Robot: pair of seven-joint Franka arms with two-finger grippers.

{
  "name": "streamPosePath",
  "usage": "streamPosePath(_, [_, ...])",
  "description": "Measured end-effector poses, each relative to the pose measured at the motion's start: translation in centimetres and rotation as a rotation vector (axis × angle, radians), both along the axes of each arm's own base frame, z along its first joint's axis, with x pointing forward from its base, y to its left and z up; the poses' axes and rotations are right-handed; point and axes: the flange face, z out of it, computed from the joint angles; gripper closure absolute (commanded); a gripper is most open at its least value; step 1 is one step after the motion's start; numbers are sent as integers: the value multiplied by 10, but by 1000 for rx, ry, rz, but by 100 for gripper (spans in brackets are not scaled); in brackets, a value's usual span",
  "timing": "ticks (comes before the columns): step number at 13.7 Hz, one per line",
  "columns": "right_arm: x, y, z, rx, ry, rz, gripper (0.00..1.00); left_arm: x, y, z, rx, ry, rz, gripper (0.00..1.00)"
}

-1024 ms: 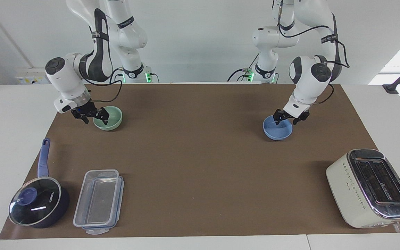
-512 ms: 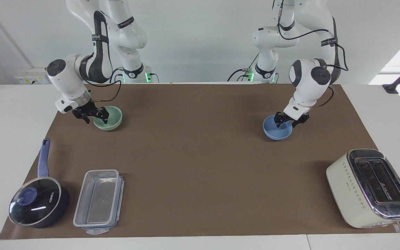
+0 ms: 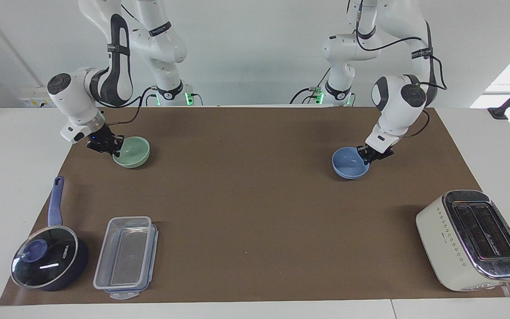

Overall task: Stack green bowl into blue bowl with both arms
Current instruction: 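Slide the blue bowl with the left gripper while the right gripper lifts the green bowl, then lower the green bowl into the blue bowl while the left gripper withdraws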

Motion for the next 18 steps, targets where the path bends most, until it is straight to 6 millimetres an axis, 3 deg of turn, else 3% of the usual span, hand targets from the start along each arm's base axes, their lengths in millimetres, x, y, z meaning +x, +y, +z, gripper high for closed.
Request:
streamPosePath(2, [-2,3,6,8,16,5,100,17,-9,23,-10,37,43,100])
streamPosePath(3, [-1,5,8,13,27,9,100,32,-25,45,-39,61,70,100])
streamPosePath(5, [7,7,24,25,48,13,100,56,-84,90,-90,88,115,100])
streamPosePath(6, [15,11,36,26,50,9,100,57,-123,100,-96,88,128,100])
streamPosePath(7, [22,20,48,25,50,5,100,48,-168,101,-94,89,121,100])
streamPosePath(9, [34,48,71,15,39,-13,100,13,-247,82,-87,96,69,100])
streamPosePath(11, [41,83,89,5,22,-27,100,-21,-297,59,-94,90,47,100])
streamPosePath(13, [41,123,99,-2,17,-48,100,-41,-325,39,-89,94,28,100])
streamPosePath(17, [35,210,109,-12,24,-105,100,-45,-341,7,-90,89,27,100])
streamPosePath(18, [32,234,112,-13,16,-121,100,-45,-341,2,-91,87,29,24])
